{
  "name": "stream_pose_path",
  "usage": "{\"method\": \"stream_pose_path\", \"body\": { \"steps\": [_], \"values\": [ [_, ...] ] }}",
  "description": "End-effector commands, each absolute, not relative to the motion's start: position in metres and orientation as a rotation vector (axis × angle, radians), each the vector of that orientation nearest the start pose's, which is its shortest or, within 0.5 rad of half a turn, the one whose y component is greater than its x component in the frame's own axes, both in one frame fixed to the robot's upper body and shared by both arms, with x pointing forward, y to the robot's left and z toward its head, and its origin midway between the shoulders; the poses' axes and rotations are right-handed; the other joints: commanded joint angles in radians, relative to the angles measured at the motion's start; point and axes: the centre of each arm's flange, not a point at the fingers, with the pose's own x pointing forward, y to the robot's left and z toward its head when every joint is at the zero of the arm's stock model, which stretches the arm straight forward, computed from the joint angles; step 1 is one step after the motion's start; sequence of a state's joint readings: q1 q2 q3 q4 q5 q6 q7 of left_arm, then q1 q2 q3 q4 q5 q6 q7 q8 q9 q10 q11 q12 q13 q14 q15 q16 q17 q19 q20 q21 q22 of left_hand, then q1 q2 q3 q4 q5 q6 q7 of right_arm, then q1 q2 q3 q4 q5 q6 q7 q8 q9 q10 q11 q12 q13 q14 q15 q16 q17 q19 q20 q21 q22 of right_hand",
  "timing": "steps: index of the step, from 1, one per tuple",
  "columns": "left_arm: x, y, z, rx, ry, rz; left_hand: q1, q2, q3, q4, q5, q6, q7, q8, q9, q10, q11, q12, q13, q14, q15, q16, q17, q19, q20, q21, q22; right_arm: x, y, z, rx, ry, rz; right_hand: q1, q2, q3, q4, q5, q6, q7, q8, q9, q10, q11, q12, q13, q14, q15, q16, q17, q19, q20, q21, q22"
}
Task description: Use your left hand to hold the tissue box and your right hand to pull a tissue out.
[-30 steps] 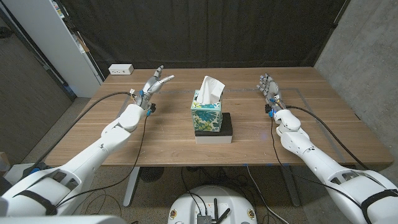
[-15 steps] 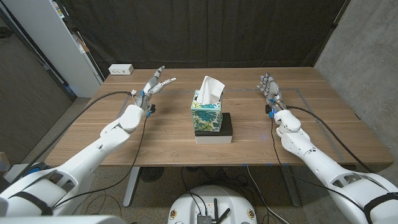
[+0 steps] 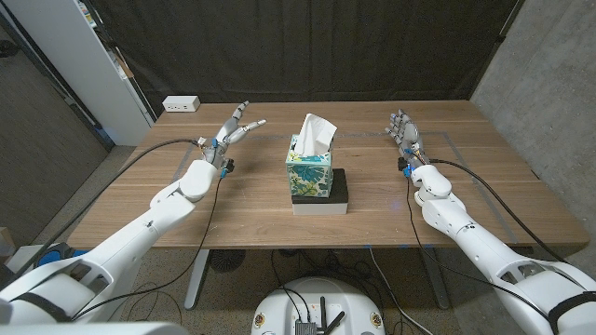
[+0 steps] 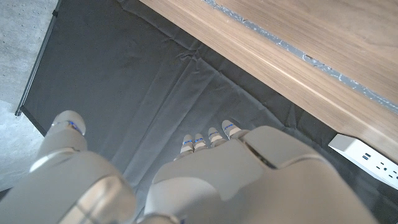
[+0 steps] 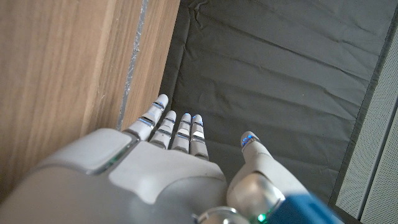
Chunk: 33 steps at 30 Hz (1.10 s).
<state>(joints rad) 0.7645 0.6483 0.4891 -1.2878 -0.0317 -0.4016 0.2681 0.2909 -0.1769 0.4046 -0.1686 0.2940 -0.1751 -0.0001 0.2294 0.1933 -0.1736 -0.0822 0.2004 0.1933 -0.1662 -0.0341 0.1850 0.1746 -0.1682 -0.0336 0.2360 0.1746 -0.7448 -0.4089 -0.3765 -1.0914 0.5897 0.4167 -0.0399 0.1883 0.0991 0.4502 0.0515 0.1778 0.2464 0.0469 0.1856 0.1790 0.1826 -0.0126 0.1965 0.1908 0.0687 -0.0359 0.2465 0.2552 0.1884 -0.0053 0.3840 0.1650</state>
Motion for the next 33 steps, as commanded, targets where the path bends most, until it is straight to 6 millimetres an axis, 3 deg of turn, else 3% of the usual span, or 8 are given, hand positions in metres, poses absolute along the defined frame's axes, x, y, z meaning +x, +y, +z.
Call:
{"method": "stream_pose_path", "body": {
  "steps": [1, 33],
  "values": [
    [0.627, 0.294, -0.003, 0.624, -0.807, 0.005, 0.012, -0.002, -0.008, 0.002, 0.009, -0.352, -0.001, 0.005, 0.003, -0.252, 0.000, 0.006, 0.002, -0.238, -0.004, 0.005, 0.003, 0.002, -0.035, -0.003, 0.004, 0.678, -0.298, -0.024, 0.081, -0.646, 0.072, -0.004, 0.011, 0.004, -0.007, 0.000, 0.008, -0.002, 0.009, 0.003, 0.007, 0.002, 0.005, 0.003, 0.004, 0.000, -0.004, 0.002, 0.004, -0.004, -0.005, 0.006],
    [0.597, 0.291, -0.027, 0.604, -0.799, 0.014, 0.024, 0.005, -0.027, 0.007, 0.011, -0.334, 0.001, 0.014, 0.003, -0.237, 0.002, 0.008, 0.002, -0.229, -0.004, 0.003, 0.002, 0.011, -0.035, -0.009, 0.005, 0.680, -0.293, -0.023, 0.076, -0.650, 0.082, -0.007, 0.016, -0.001, -0.017, 0.000, 0.008, 0.000, 0.008, 0.003, 0.009, 0.001, 0.003, 0.003, 0.005, -0.001, -0.005, -0.003, 0.005, -0.005, -0.016, 0.006]
  ]
}}
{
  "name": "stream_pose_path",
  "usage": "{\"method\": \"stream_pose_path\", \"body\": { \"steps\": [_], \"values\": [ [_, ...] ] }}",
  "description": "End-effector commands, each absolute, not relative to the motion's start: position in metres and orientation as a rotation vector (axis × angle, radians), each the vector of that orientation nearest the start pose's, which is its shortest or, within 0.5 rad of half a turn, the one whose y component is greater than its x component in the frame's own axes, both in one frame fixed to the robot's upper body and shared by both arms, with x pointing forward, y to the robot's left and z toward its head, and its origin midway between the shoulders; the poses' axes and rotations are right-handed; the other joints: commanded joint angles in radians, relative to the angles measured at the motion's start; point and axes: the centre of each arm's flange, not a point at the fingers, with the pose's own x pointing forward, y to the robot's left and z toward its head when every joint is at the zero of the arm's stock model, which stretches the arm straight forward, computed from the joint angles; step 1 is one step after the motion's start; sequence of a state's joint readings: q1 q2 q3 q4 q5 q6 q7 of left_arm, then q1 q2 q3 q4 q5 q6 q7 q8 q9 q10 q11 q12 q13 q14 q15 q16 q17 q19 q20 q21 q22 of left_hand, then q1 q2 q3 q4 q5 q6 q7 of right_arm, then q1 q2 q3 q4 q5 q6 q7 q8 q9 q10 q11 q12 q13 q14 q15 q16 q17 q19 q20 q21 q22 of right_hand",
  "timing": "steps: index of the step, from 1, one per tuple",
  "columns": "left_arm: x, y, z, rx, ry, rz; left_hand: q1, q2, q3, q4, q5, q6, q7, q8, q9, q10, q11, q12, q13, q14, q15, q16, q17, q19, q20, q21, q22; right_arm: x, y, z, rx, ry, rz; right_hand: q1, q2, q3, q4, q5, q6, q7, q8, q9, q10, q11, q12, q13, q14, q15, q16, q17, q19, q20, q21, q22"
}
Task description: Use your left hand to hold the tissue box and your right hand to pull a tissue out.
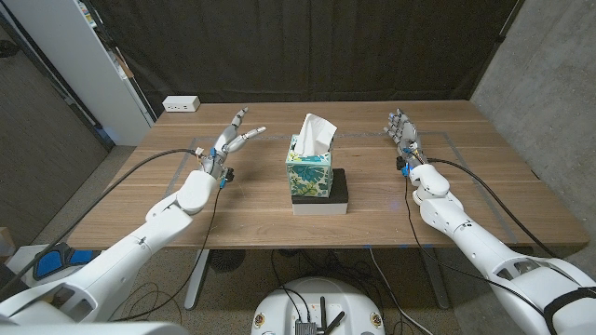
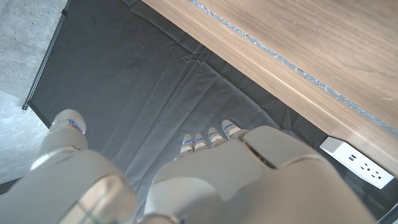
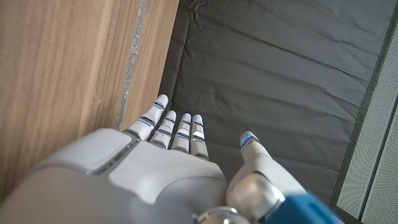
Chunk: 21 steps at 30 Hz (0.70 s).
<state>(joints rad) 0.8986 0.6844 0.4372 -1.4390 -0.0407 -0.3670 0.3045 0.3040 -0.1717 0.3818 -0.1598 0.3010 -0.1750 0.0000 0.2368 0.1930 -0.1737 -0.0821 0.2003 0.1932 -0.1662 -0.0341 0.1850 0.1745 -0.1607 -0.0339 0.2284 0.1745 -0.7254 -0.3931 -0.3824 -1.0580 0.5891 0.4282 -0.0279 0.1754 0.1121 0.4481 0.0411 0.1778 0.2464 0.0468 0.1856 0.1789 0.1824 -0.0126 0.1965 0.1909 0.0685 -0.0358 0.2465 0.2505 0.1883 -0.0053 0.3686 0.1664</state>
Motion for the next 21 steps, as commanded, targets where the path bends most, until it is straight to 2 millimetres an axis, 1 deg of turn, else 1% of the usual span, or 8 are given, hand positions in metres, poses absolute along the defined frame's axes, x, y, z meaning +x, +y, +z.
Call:
{"method": "stream_pose_path", "body": {
  "steps": [1, 11, 21],
  "values": [
    [0.596, 0.291, -0.028, 0.602, -0.797, 0.012, 0.011, 0.000, -0.004, -0.002, 0.004, -0.334, 0.001, 0.006, 0.003, -0.237, 0.002, 0.008, 0.002, -0.229, -0.004, 0.003, 0.002, 0.004, -0.034, -0.001, 0.005, 0.680, -0.293, -0.023, 0.077, -0.651, 0.081, 0.006, 0.004, 0.001, -0.007, 0.000, 0.008, 0.000, 0.008, 0.003, 0.009, 0.001, 0.003, 0.003, 0.005, -0.001, -0.005, 0.002, 0.006, -0.004, -0.001, 0.005],
    [0.588, 0.292, -0.038, 0.597, -0.790, 0.012, 0.015, 0.002, -0.010, 0.000, 0.004, -0.332, 0.001, 0.007, 0.003, -0.233, 0.002, 0.009, 0.002, -0.226, -0.005, 0.003, 0.002, 0.007, -0.034, -0.002, 0.005, 0.677, -0.292, -0.024, 0.077, -0.654, 0.077, 0.004, 0.005, -0.001, -0.009, 0.000, 0.009, 0.000, 0.008, 0.003, 0.010, 0.000, 0.003, 0.003, 0.006, 0.000, -0.006, 0.000, 0.006, -0.005, -0.004, 0.005],
    [0.579, 0.288, -0.048, 0.588, -0.788, 0.002, 0.018, 0.004, -0.014, 0.001, 0.004, -0.329, -0.001, 0.009, 0.003, -0.231, 0.001, 0.008, 0.002, -0.223, -0.007, 0.003, 0.002, 0.010, -0.034, -0.004, 0.005, 0.672, -0.290, -0.024, 0.074, -0.659, 0.077, 0.003, 0.006, -0.003, -0.011, 0.000, 0.009, 0.000, 0.008, 0.003, 0.010, 0.000, 0.002, 0.003, 0.006, 0.000, -0.006, -0.001, 0.007, -0.004, -0.007, 0.005]
  ]
}}
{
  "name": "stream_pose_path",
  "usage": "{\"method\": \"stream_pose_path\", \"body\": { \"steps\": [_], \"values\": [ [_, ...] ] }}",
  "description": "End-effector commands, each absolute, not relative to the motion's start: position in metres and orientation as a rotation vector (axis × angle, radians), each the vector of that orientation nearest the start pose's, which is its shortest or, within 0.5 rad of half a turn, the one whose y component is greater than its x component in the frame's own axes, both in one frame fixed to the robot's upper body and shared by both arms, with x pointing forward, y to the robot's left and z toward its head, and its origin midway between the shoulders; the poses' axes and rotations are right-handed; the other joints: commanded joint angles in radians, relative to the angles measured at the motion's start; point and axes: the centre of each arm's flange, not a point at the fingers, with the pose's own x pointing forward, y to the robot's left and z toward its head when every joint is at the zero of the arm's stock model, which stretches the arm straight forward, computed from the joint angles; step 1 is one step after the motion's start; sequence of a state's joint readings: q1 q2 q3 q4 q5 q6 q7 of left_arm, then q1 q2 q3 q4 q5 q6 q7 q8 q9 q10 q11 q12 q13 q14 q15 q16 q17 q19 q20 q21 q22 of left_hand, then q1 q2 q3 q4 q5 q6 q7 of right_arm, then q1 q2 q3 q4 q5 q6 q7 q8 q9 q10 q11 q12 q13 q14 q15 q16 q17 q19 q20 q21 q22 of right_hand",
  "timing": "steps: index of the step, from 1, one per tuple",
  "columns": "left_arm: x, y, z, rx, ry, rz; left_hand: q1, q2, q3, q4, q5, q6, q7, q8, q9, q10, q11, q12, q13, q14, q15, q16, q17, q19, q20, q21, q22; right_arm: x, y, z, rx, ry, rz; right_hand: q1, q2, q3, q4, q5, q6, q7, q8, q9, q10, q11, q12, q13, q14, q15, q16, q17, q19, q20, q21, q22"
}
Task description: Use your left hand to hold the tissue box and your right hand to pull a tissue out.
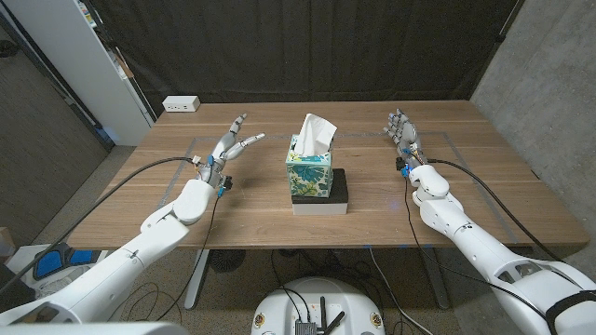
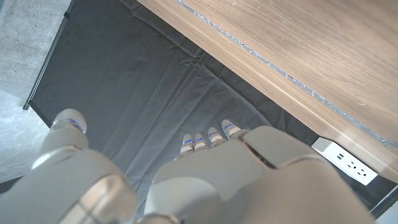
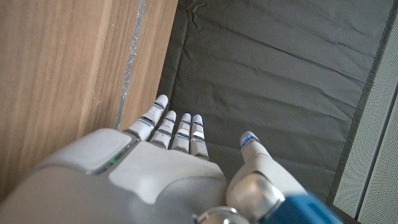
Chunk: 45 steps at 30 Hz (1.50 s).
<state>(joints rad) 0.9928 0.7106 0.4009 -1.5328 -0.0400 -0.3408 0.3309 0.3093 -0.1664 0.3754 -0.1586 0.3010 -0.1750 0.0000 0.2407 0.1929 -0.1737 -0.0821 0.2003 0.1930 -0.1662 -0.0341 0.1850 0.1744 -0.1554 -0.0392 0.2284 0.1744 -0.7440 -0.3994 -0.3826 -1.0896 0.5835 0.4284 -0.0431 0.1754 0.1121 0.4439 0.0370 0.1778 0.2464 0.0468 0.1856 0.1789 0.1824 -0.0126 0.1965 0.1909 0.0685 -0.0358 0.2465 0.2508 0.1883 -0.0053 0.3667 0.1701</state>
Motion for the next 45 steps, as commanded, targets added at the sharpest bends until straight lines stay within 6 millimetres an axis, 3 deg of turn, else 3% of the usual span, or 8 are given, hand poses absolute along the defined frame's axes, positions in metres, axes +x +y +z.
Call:
{"method": "stream_pose_path", "body": {
  "steps": [1, 45],
  "values": [
    [0.578, 0.288, -0.049, 0.587, -0.787, -0.001, 0.013, -0.001, -0.008, 0.000, 0.005, -0.329, -0.001, 0.005, 0.003, -0.231, 0.000, 0.008, 0.002, -0.223, -0.007, 0.003, 0.002, 0.005, -0.028, -0.004, 0.005, 0.672, -0.290, -0.024, 0.073, -0.660, 0.077, 0.003, 0.007, 0.001, -0.007, 0.000, 0.009, 0.000, 0.008, 0.003, 0.010, 0.000, 0.002, 0.003, 0.006, 0.000, -0.006, -0.001, 0.007, -0.004, -0.005, 0.001],
    [0.542, 0.273, -0.081, 0.546, -0.782, -0.054, 0.023, 0.008, -0.026, 0.006, 0.005, -0.324, -0.003, 0.007, 0.004, -0.226, -0.001, 0.006, 0.002, -0.217, -0.008, 0.000, 0.002, 0.013, -0.029, -0.011, 0.005, 0.661, -0.287, -0.027, 0.070, -0.674, 0.077, -0.004, 0.013, -0.007, -0.017, -0.001, 0.010, 0.000, 0.007, 0.003, 0.012, 0.001, 0.001, 0.003, 0.007, 0.000, -0.007, -0.005, 0.012, -0.006, -0.019, 0.002]
  ]
}}
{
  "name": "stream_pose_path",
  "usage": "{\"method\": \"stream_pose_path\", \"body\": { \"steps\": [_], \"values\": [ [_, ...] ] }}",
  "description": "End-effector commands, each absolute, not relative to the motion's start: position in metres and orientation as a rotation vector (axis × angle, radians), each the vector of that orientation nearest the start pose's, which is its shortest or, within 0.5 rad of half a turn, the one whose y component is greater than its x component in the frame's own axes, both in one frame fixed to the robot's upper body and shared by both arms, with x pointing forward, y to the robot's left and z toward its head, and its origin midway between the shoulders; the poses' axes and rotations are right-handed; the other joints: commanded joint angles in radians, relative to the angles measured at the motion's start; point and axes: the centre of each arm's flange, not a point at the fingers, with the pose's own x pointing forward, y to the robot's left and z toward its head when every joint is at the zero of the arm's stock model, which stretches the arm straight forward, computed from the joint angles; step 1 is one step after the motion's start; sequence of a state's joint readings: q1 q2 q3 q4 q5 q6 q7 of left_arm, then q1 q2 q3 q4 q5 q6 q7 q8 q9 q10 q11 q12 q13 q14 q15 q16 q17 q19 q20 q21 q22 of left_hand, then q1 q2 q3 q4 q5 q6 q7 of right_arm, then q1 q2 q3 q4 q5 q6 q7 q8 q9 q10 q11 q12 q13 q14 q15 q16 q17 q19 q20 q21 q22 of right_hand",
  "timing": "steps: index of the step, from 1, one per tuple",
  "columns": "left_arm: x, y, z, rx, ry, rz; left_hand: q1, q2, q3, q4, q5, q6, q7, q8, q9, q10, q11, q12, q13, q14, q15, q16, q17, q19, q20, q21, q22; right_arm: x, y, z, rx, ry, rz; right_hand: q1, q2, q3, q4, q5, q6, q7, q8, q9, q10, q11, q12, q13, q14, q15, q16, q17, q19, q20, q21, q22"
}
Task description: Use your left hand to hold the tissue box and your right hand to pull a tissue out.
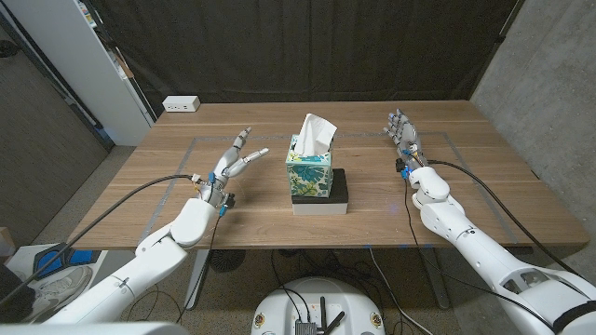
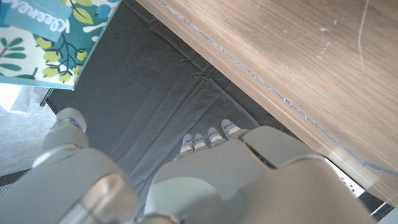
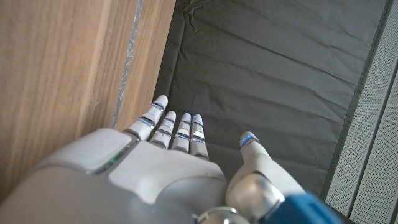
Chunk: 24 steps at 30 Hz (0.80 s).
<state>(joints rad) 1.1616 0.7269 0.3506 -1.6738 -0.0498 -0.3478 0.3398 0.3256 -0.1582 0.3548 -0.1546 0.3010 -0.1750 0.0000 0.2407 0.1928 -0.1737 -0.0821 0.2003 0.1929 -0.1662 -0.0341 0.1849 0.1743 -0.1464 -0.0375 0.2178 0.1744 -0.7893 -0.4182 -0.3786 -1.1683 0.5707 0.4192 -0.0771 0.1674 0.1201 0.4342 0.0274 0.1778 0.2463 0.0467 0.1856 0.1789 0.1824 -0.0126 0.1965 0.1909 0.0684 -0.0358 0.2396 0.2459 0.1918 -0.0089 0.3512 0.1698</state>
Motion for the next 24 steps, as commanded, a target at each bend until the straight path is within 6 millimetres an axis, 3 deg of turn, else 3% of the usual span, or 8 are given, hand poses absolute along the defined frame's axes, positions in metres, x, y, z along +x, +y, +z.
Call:
{"method": "stream_pose_path", "body": {
  "steps": [1, 24],
  "values": [
    [0.541, 0.273, -0.082, 0.546, -0.783, -0.053, 0.007, 0.000, -0.006, 0.003, 0.005, -0.324, -0.003, 0.007, 0.004, -0.226, -0.002, 0.006, 0.002, -0.217, -0.008, 0.000, 0.002, 0.004, -0.030, -0.001, 0.005, 0.660, -0.286, -0.027, 0.067, -0.674, 0.078, 0.004, 0.005, 0.003, -0.008, -0.001, 0.010, 0.000, 0.007, 0.003, 0.012, 0.002, 0.001, 0.003, 0.007, 0.000, 0.000, -0.001, 0.009, -0.002, -0.004, 0.002],
    [0.535, 0.271, -0.094, 0.528, -0.775, -0.107, 0.010, 0.003, -0.013, 0.005, 0.004, -0.323, -0.004, 0.007, 0.004, -0.225, -0.001, 0.005, 0.002, -0.216, -0.009, -0.001, 0.002, 0.006, -0.031, -0.004, 0.005, 0.657, -0.277, -0.029, 0.069, -0.675, 0.075, 0.000, 0.009, -0.001, -0.013, 0.000, 0.010, 0.002, 0.007, 0.003, 0.012, 0.000, 0.000, 0.003, 0.008, 0.000, 0.000, -0.003, 0.012, -0.002, -0.013, 0.002]
  ]
}}
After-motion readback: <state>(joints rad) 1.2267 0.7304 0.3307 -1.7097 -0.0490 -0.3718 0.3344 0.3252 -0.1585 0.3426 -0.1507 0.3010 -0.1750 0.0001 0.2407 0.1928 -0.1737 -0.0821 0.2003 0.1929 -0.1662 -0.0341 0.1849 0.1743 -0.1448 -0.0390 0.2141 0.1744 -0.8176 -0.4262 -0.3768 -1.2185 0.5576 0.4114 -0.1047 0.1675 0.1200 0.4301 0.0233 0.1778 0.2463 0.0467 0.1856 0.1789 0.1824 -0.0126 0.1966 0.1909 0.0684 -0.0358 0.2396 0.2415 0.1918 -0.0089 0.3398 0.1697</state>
